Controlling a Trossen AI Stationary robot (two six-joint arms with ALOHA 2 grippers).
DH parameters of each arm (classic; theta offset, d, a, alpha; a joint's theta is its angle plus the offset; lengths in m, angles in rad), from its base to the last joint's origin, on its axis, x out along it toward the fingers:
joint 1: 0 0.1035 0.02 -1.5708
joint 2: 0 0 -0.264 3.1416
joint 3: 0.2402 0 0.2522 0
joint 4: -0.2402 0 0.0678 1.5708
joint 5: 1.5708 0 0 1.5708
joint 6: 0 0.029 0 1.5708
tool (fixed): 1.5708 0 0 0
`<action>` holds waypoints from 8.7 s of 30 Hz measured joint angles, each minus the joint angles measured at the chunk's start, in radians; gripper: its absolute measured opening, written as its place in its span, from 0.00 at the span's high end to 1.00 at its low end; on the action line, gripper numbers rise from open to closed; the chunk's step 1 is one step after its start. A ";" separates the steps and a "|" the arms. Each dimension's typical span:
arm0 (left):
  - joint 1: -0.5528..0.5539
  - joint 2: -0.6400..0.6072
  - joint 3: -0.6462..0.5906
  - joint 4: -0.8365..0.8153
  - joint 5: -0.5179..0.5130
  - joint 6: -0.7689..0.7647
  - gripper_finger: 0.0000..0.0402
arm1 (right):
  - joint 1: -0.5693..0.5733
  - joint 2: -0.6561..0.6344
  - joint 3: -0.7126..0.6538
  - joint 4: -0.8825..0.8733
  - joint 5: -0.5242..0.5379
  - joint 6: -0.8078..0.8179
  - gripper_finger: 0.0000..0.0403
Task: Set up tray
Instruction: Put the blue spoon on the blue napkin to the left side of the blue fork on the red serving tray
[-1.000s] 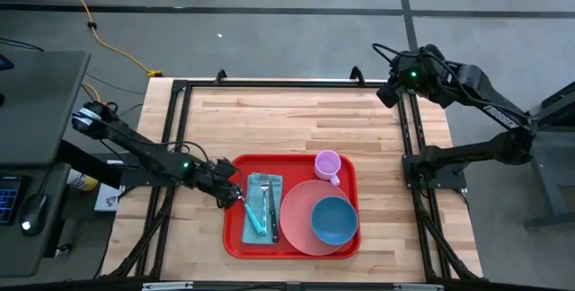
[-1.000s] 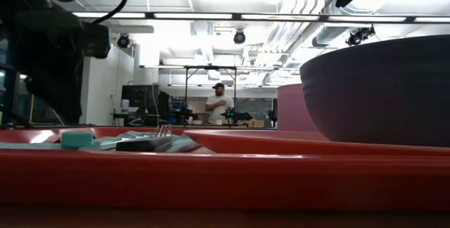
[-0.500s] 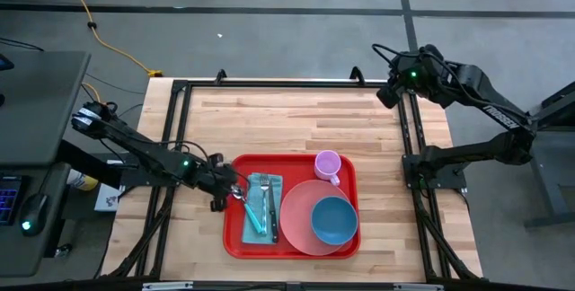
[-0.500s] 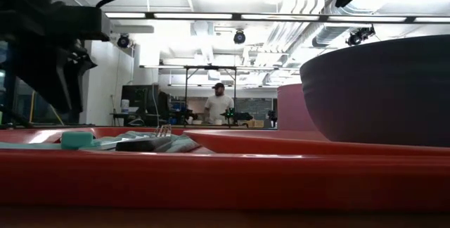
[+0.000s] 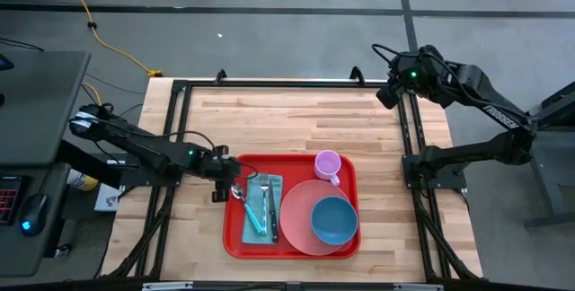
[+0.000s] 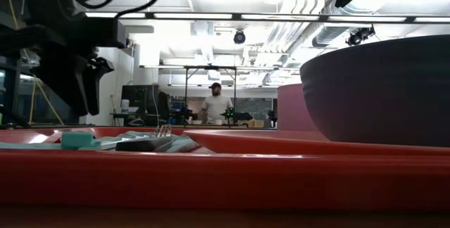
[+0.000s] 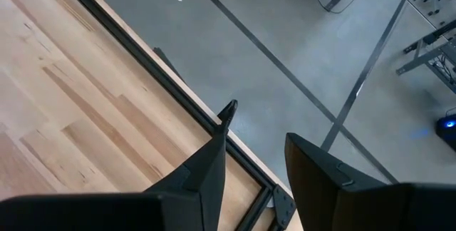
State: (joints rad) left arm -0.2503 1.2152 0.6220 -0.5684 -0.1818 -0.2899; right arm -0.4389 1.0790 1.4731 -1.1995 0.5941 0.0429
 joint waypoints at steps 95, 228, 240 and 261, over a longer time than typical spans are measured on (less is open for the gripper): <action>0.035 0.161 0.141 -0.097 0.124 0.213 0.98 | 0.000 0.000 0.000 -0.015 0.003 -0.026 0.69; 0.289 0.586 0.623 -0.347 0.430 0.659 0.72 | 0.000 0.001 0.000 -0.016 0.003 0.001 0.69; 0.221 0.586 0.623 -0.302 0.578 0.585 0.95 | 0.000 0.001 0.000 -0.015 0.004 0.001 0.69; 0.104 0.587 0.623 -0.189 0.407 0.524 0.98 | 0.000 0.001 0.000 -0.020 0.002 0.013 0.69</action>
State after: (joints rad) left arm -0.1463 1.8019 1.2446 -0.7570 0.2250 0.2340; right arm -0.4385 1.0798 1.4734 -1.2199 0.5957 0.0555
